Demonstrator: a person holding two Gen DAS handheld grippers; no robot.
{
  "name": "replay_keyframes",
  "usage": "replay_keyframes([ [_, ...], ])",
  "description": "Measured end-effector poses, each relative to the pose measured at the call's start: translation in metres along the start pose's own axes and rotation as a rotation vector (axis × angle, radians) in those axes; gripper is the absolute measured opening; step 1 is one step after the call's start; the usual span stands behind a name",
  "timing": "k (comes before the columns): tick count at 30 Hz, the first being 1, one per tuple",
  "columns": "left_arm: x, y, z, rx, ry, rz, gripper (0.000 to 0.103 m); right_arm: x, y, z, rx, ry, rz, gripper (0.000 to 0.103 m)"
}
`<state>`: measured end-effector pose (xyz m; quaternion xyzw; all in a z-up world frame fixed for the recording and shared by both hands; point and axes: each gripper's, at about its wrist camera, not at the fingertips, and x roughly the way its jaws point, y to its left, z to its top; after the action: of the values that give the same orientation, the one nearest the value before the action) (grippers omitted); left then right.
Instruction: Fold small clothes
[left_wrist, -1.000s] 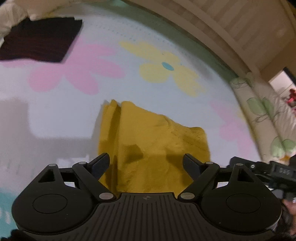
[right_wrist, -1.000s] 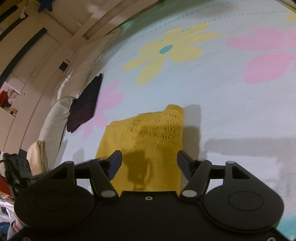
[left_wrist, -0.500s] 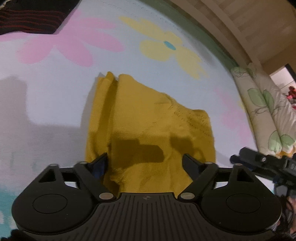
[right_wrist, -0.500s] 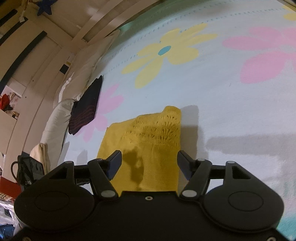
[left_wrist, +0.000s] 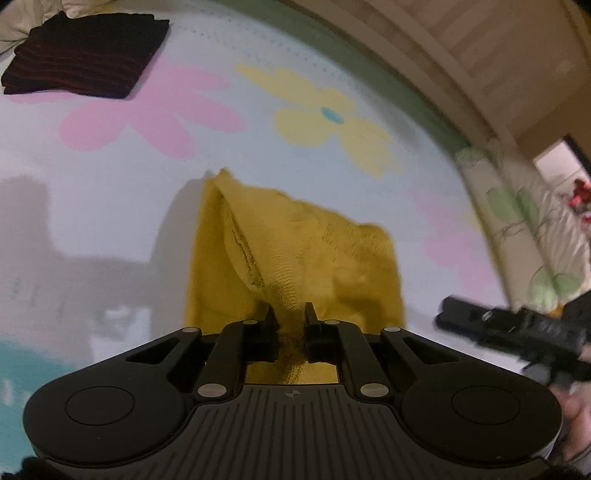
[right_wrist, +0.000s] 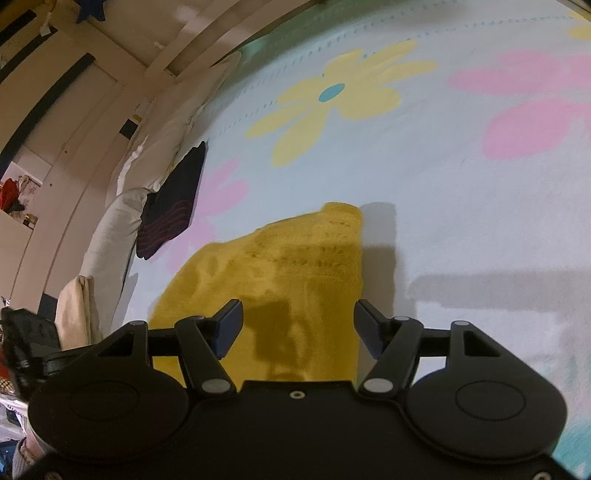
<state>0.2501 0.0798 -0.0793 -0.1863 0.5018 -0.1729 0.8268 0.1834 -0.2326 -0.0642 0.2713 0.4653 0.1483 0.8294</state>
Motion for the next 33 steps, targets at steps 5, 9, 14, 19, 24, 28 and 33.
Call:
replay_keyframes([
  [5,0.022,0.016,-0.004,0.039,0.054,0.050,0.018,0.004,0.000,0.001,-0.010,0.016,-0.014,0.070],
  [9,0.005,0.005,0.001,0.075,0.016,0.093,0.025,0.002,0.003,-0.003,-0.029,0.035,-0.012,0.070],
  [14,0.001,-0.006,-0.015,0.211,0.055,0.105,0.032,0.006,-0.003,-0.009,-0.052,0.091,-0.026,0.070],
  [19,0.009,0.009,-0.035,0.269,0.157,0.115,0.032,0.026,0.003,-0.024,-0.157,0.225,-0.097,0.071],
  [24,-0.006,0.014,-0.030,0.228,0.140,0.139,0.035,0.035,0.008,-0.036,-0.291,0.321,-0.169,0.073],
  [28,-0.020,0.015,-0.025,0.209,0.042,0.122,0.065,0.021,0.008,-0.023,-0.244,0.222,-0.098,0.086],
  [33,-0.016,0.015,-0.028,0.178,0.049,0.077,0.075,0.011,0.005,-0.008,-0.130,0.063,0.008,0.103],
])
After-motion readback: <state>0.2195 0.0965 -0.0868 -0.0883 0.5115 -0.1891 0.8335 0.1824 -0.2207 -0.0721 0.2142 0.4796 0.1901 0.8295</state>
